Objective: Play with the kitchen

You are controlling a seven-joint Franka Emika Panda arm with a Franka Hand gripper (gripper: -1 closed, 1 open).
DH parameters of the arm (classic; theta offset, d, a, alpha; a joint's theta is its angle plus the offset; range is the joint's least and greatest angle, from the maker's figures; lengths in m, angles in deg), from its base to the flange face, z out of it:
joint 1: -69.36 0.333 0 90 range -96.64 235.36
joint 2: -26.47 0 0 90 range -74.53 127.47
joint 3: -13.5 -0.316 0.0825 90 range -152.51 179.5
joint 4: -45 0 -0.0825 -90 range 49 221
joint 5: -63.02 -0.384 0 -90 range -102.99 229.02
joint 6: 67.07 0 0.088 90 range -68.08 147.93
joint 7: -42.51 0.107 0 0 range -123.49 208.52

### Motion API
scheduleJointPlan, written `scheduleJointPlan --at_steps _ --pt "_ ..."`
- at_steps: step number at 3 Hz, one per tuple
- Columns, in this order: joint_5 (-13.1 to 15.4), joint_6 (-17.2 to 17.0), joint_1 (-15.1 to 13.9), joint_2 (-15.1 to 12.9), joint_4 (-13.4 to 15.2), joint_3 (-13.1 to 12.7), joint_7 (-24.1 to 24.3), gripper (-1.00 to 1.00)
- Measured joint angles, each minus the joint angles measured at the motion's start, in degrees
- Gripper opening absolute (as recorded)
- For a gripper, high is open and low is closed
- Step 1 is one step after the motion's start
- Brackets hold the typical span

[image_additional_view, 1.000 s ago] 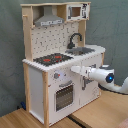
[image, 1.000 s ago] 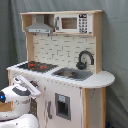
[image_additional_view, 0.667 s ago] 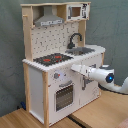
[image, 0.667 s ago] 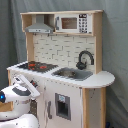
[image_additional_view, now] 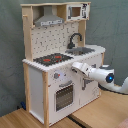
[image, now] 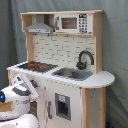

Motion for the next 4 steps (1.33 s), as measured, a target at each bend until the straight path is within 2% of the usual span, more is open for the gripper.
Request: scheduleJointPlan --at_steps 3,4 --pt "-0.1 0.1 0.0 -0.1 0.0 0.1 17.3 -1.0" --pt "-0.1 0.2 0.1 -0.3 0.0 -0.1 19.9 -1.0"
